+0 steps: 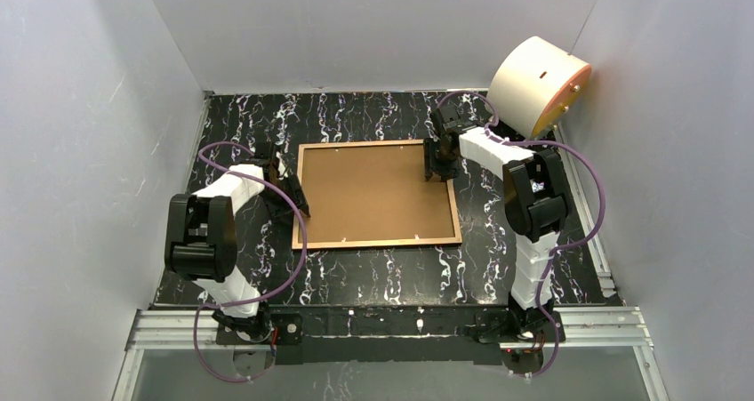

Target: Put the photo into the frame

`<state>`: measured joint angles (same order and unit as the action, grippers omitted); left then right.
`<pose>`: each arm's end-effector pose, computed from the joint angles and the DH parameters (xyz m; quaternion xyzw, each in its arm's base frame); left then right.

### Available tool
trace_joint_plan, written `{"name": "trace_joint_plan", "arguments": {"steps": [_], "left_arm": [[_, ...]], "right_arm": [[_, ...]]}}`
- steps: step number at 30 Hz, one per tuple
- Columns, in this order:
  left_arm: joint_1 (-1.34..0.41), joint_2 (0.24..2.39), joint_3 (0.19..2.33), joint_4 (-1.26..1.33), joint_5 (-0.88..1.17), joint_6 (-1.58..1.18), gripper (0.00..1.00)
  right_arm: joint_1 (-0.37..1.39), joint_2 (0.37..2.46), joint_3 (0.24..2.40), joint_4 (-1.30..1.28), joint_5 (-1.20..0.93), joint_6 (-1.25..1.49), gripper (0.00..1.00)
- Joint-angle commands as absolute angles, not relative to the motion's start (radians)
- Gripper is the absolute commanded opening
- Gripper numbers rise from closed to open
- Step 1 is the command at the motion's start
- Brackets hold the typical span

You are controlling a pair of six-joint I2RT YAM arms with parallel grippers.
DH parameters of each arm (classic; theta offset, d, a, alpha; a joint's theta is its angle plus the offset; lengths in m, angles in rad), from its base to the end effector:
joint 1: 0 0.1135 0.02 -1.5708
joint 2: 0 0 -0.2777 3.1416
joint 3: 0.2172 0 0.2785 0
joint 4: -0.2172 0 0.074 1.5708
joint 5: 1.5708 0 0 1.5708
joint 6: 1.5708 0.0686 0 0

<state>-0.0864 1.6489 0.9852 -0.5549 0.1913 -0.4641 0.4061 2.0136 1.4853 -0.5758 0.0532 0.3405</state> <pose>0.3392 -0.0425 0.1374 -0.1675 0.9658 -0.1379 0.1423 0.4316 0.1816 0.1519 -0.0257 0.9722 0.0602 0.2247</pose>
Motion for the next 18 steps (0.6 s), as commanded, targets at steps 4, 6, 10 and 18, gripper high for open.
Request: {"name": "trace_joint_plan", "arguments": {"steps": [4,6,10,18], "left_arm": [[-0.083,1.643,1.001,-0.589,0.178,-0.451,0.53],[-0.083,1.640,1.000,-0.590,0.177,-0.451,0.53],[-0.083,1.639,0.999,-0.591,0.171,-0.458,0.53],[-0.080,1.641,1.000,-0.590,0.170,-0.462,0.53]], "right_arm": [[0.396,2.053,1.508,-0.568,0.125,0.328,0.54],[0.396,2.051,1.510,-0.565,0.117,0.327,0.54],[0.391,2.050,1.513,-0.561,0.132,0.347,0.56],[0.380,2.048,1.529,-0.563,0.135,0.362,0.57]]}}
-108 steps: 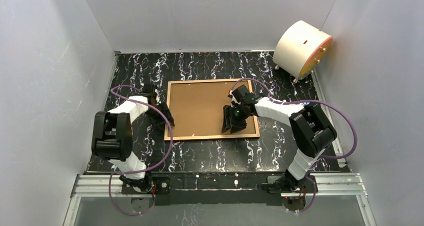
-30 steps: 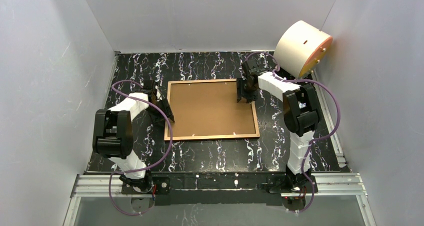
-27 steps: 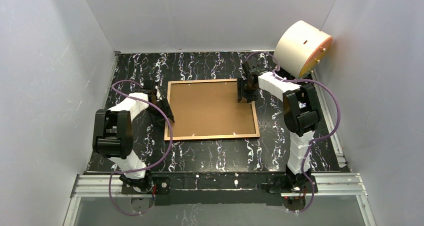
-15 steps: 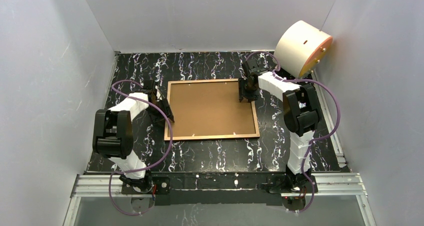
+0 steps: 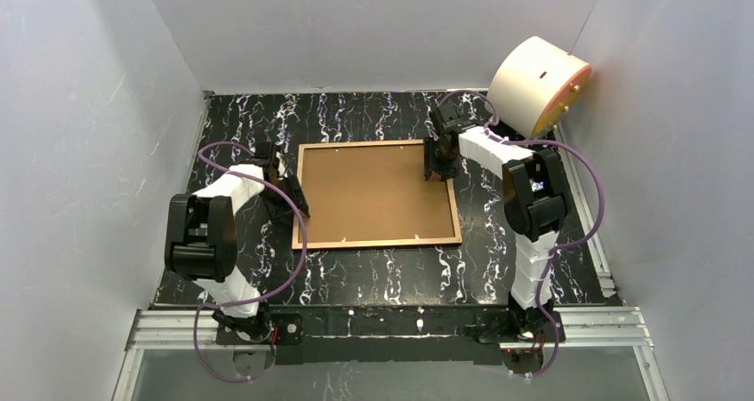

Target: Put the photo into the frame

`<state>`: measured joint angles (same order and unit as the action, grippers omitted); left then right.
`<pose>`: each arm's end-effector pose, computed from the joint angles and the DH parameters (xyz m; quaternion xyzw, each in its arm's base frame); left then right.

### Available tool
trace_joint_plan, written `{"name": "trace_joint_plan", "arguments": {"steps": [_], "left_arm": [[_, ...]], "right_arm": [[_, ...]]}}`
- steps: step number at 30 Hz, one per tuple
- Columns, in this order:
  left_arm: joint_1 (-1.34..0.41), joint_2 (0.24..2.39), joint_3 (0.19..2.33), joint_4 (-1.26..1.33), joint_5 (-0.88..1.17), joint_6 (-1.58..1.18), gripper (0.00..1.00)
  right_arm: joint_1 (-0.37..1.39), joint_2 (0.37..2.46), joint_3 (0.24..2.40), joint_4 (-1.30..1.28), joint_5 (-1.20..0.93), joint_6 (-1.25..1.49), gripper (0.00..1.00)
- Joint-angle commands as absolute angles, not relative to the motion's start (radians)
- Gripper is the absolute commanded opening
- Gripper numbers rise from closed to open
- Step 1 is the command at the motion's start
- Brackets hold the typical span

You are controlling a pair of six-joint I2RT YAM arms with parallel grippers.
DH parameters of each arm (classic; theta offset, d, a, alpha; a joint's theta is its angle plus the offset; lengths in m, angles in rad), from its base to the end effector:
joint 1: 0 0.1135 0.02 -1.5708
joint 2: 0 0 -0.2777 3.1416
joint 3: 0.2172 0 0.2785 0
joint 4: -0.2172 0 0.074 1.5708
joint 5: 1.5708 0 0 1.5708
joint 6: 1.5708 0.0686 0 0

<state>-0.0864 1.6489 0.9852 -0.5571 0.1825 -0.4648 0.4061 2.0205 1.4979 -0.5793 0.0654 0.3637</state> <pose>0.3390 -0.0419 0.1372 -0.1688 0.9661 -0.1335 0.1424 0.4342 0.1818 0.1528 -0.0130 0.9721 0.0577 0.2271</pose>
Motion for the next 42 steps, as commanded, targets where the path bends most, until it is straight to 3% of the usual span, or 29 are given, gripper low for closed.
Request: {"name": "trace_joint_plan", "arguments": {"steps": [1,14,23,29,37,42], "left_arm": [[-0.080,1.641,0.999,-0.591,0.170,-0.462,0.53],[-0.074,1.648,1.019,-0.590,0.167,-0.468,0.54],[-0.072,1.639,1.015,-0.595,0.162,-0.465,0.56],[-0.071,1.639,1.016,-0.595,0.162,-0.465,0.56],[-0.071,1.658,1.039,-0.585,0.185,-0.463,0.56],[-0.071,1.686,1.068,-0.573,0.214,-0.460,0.56]], "right_arm": [[0.379,2.041,1.529,-0.562,0.130,0.363,0.57],[0.354,1.868,1.487,-0.467,-0.072,0.374,0.61],[0.332,1.900,1.506,-0.539,0.096,0.369,0.68],[0.312,1.971,1.544,-0.609,0.097,0.354,0.69],[0.292,1.989,1.503,-0.630,-0.023,0.359,0.78],[0.290,1.964,1.445,-0.600,-0.145,0.357,0.76]]}}
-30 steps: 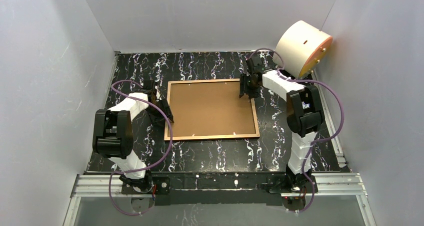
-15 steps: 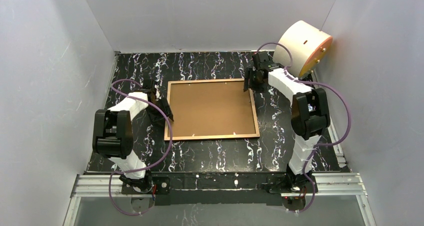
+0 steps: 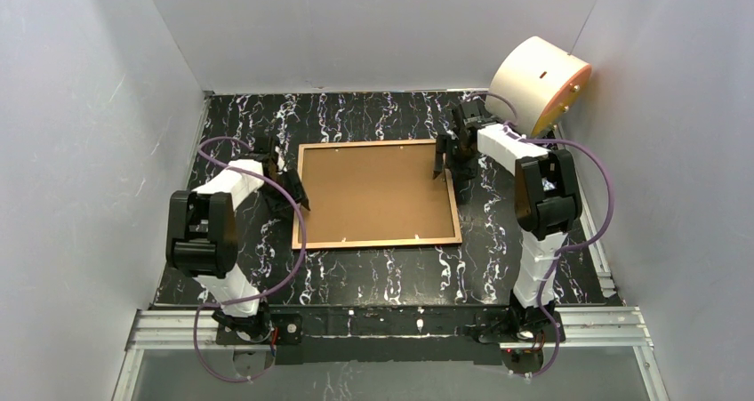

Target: Put the photo into the frame

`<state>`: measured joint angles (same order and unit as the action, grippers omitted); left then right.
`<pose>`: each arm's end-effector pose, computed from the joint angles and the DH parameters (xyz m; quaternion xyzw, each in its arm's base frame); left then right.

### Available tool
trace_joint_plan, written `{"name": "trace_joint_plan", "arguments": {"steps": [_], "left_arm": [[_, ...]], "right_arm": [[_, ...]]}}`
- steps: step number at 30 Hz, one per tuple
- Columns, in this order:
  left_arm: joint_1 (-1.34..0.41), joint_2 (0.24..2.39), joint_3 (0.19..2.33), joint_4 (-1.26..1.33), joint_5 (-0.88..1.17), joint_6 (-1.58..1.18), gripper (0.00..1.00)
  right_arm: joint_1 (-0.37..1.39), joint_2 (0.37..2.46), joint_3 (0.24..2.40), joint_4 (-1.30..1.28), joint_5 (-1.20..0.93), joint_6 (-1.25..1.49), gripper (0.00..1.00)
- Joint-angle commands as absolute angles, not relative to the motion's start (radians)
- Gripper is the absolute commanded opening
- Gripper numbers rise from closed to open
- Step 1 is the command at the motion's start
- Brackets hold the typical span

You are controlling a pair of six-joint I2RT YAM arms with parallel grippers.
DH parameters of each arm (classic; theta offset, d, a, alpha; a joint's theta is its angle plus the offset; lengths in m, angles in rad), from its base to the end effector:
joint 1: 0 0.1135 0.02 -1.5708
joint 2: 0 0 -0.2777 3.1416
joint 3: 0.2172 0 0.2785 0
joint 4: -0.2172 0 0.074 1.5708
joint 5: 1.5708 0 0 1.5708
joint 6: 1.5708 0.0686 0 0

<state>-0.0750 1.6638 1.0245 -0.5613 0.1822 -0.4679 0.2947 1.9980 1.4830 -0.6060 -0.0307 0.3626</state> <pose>0.3491 -0.0387 0.1440 -0.1746 0.9633 -0.1353 0.1526 0.4427 0.1366 0.1561 0.0297 0.9743 0.0861 0.2062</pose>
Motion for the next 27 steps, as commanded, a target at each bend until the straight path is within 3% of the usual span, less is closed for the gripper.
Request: {"name": "trace_joint_plan", "arguments": {"steps": [1,27], "left_arm": [[-0.071,1.691,1.077,-0.571,0.222,-0.459,0.56],[-0.074,1.864,1.227,-0.482,0.437,-0.474,0.50]], "right_arm": [[0.290,1.958,1.432,-0.597,-0.169,0.359,0.75],[0.307,1.699,1.119,-0.418,-0.523,0.522,0.68]]}}
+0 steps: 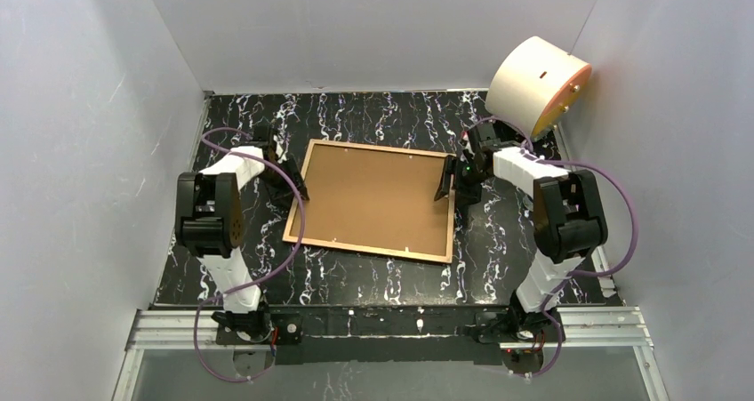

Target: Put the photo into the frame

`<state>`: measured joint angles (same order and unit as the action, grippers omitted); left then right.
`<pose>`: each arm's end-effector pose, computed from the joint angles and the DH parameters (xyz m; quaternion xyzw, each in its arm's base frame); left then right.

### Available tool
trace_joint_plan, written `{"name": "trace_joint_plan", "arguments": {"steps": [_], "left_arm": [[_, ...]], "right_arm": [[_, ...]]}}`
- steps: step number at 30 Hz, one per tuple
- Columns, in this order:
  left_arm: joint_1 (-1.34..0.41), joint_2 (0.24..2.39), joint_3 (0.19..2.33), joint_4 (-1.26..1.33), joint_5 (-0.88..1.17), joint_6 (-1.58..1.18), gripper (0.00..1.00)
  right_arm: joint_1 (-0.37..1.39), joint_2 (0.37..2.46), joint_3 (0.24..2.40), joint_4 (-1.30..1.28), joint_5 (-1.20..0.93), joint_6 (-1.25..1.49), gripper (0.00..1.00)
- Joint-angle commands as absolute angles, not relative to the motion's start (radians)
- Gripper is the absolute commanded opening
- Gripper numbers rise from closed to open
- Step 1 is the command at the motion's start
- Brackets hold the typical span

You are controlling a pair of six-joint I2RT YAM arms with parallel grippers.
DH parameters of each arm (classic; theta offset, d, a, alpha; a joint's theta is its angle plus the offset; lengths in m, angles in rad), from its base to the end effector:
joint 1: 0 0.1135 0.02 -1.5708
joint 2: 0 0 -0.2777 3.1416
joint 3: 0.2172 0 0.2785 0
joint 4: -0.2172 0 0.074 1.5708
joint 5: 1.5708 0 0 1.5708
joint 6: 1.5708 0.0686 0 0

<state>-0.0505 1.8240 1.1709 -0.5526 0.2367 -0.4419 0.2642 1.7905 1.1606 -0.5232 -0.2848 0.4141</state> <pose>0.3909 -0.0359 0.1333 -0.1689 0.9620 -0.1565 0.1465 0.3737 0.1211 0.1450 0.0432 0.9679 0.1992 0.1474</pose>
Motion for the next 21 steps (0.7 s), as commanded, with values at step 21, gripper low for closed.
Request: {"name": "trace_joint_plan", "arguments": {"steps": [21], "left_arm": [[-0.172,2.169,1.678,-0.444,0.403,-0.524,0.55]], "right_arm": [[0.473,1.586,1.010,-0.322,-0.446,0.682,0.70]]}}
